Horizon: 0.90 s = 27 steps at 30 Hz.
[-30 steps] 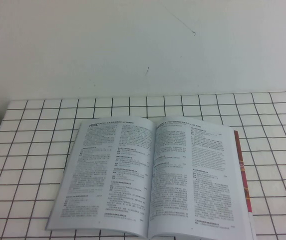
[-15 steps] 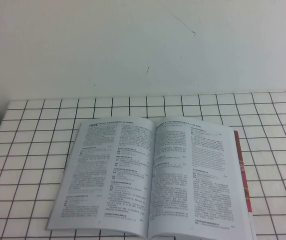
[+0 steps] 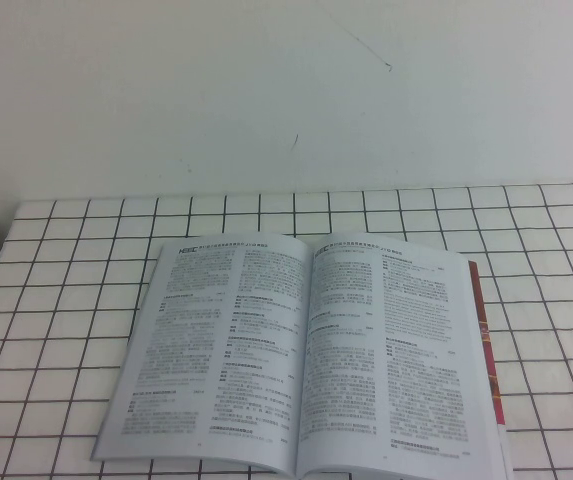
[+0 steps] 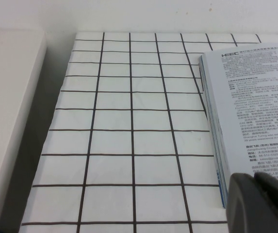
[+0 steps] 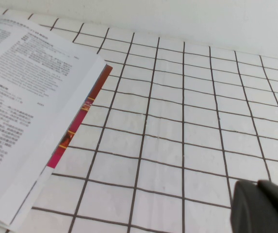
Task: Close book
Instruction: 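Close the open booklet and leave it lying on the table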
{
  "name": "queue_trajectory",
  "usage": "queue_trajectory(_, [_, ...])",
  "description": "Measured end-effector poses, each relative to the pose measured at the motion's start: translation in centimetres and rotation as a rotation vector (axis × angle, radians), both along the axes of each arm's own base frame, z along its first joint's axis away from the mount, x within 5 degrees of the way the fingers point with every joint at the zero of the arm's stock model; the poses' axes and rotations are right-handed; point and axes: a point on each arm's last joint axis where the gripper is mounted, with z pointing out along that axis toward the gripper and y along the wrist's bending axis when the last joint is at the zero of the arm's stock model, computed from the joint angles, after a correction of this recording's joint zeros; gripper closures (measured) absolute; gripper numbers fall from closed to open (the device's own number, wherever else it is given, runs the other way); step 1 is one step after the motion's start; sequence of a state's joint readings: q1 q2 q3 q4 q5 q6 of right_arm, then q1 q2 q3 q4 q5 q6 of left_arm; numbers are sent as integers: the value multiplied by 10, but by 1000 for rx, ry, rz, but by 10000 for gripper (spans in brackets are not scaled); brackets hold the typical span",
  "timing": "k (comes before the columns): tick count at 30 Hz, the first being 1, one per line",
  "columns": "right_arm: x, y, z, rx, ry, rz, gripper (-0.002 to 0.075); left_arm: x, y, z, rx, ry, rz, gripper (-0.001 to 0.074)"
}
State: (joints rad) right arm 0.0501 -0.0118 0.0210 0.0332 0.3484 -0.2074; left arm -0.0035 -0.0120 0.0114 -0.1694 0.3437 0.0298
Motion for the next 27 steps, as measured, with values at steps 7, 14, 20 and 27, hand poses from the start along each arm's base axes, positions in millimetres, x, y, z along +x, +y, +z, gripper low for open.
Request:
queue_trajectory(7, [0, 0, 0, 0, 0, 0, 729, 0, 0, 0, 6, 0, -2, 738])
queue_trajectory(14, [0, 0, 0, 0, 0, 0, 729, 0, 0, 0, 12, -1, -3, 738])
queue_trajectory(20, [0, 0, 0, 0, 0, 0, 729, 0, 0, 0, 12, -1, -3, 738])
queue_trajectory(27, [0, 0, 0, 0, 0, 0, 729, 0, 0, 0, 12, -1, -3, 738])
